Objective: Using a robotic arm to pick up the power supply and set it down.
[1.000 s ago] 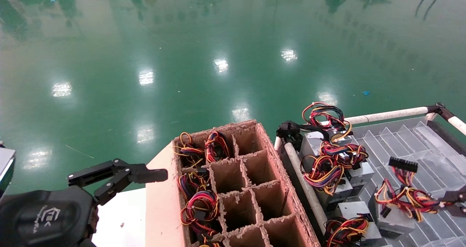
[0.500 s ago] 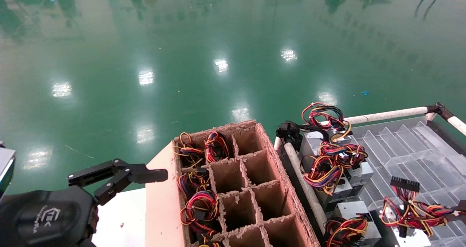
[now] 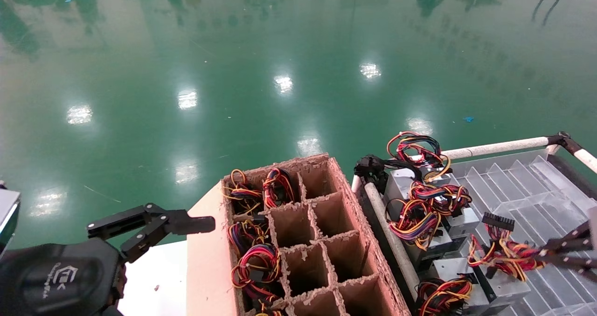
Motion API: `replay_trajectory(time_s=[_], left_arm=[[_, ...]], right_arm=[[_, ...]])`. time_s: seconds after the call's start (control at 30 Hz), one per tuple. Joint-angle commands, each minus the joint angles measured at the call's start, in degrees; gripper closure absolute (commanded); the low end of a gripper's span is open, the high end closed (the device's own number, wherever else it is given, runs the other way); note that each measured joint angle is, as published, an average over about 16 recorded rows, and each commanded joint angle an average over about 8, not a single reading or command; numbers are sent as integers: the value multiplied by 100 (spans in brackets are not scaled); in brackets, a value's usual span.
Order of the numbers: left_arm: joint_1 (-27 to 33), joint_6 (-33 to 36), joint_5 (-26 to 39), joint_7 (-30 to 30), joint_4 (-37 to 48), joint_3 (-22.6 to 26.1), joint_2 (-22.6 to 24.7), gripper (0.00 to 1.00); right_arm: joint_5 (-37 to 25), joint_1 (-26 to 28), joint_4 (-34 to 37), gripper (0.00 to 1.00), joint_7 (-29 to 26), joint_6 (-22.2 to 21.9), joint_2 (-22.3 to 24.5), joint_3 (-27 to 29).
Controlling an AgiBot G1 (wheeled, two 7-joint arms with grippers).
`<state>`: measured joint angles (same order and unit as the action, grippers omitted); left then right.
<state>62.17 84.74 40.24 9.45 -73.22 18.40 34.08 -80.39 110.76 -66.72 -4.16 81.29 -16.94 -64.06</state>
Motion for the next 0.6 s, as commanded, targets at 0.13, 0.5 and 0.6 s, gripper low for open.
replay_trajectory(time_s=[0.13, 0.5, 0.6], left_arm=[[-1, -1, -1, 0, 1, 0, 0, 0], [0, -1, -1, 0, 1, 0, 0, 0], [0, -1, -2, -1, 2, 1, 0, 0]], right_arm=[[10, -80, 108, 0, 26, -78, -90, -45], [2, -35, 51, 0, 19, -45, -44, -17], [1, -9, 28, 0, -17, -9, -63, -14]])
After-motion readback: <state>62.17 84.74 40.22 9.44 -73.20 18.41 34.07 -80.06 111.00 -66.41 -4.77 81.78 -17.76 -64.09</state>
